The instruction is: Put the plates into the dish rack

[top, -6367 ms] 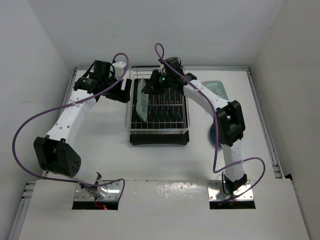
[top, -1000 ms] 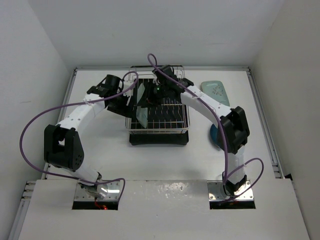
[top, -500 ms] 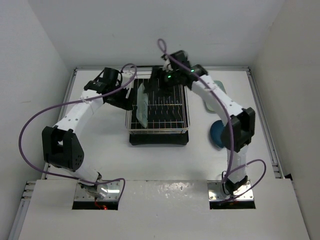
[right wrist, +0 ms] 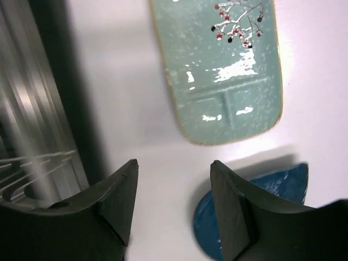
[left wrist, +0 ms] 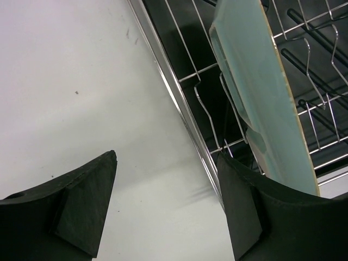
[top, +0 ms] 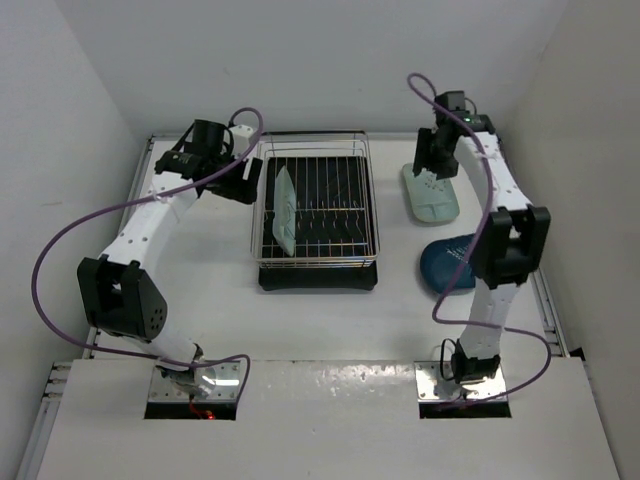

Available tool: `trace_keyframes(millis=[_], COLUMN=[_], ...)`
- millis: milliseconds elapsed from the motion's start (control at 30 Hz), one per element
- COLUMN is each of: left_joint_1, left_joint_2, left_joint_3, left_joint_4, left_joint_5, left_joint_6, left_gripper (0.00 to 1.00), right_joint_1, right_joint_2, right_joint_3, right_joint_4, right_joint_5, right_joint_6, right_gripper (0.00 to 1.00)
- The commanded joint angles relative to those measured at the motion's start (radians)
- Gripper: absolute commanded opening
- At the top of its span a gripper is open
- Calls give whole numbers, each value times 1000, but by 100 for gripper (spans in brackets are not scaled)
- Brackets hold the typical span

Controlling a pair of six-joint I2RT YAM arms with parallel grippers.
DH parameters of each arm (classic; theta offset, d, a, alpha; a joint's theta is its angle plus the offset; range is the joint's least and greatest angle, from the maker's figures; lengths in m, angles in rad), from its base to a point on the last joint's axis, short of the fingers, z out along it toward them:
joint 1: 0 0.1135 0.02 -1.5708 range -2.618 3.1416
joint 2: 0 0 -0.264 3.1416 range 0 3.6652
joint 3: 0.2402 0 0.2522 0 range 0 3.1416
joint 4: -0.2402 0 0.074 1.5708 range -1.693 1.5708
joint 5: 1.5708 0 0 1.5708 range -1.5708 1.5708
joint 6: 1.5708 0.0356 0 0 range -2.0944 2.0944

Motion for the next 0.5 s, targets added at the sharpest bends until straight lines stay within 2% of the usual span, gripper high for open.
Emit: trace_keyframes(millis=[0,267,467], left_joint_1=[14,73,92], left_joint_2=[-6,22,43], left_joint_3=[10,-31,-31], left_joint_4=[-3,-3,-3], left_joint_5=[-9,-18,-9], left_joint_6=[15,26,26], left_gripper=[80,80,80], right_joint_1=[20,39,68], right_joint_2=[132,292,336], right_joint_3=[27,-8,-62], right_joint_4=[24,149,220], right_joint_5=[113,178,216], right_joint_6=[-157,-208,-228], right_gripper=[56,57,50])
